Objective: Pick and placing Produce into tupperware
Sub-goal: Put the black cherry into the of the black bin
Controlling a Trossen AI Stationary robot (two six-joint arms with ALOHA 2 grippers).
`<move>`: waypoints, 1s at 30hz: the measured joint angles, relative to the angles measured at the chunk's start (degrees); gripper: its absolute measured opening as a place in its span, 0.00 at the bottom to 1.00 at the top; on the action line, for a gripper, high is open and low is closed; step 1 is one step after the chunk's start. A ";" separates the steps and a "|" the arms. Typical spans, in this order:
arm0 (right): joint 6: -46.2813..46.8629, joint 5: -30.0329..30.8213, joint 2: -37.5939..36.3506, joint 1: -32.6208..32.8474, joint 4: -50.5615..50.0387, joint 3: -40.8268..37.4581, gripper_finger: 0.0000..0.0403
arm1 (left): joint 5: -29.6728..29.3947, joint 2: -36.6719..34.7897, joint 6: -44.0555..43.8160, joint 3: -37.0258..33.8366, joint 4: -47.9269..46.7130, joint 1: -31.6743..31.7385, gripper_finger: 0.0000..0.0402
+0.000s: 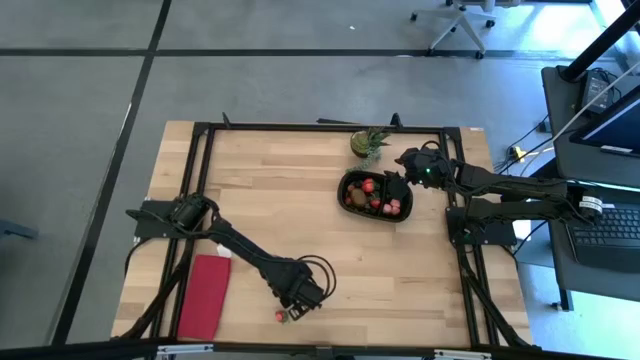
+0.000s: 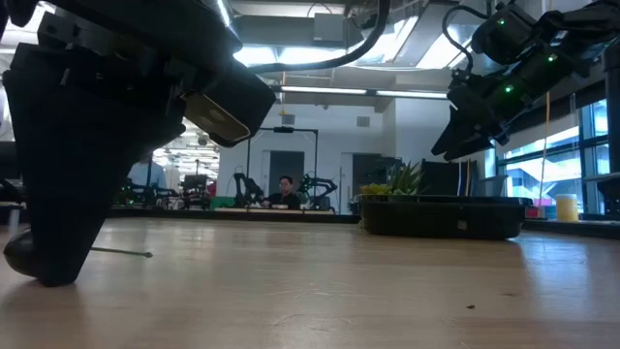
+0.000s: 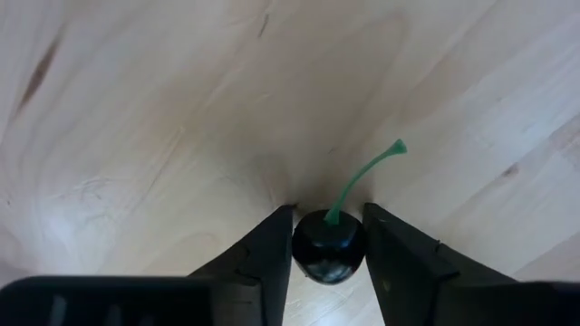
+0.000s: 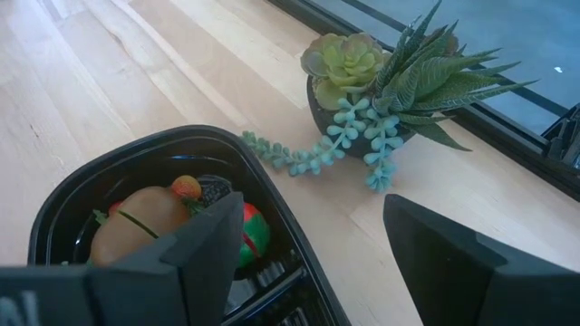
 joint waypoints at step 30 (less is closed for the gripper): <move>-3.11 0.00 0.00 -0.01 0.09 0.00 0.66 | 2.95 -0.52 44.98 11.70 2.64 24.89 0.29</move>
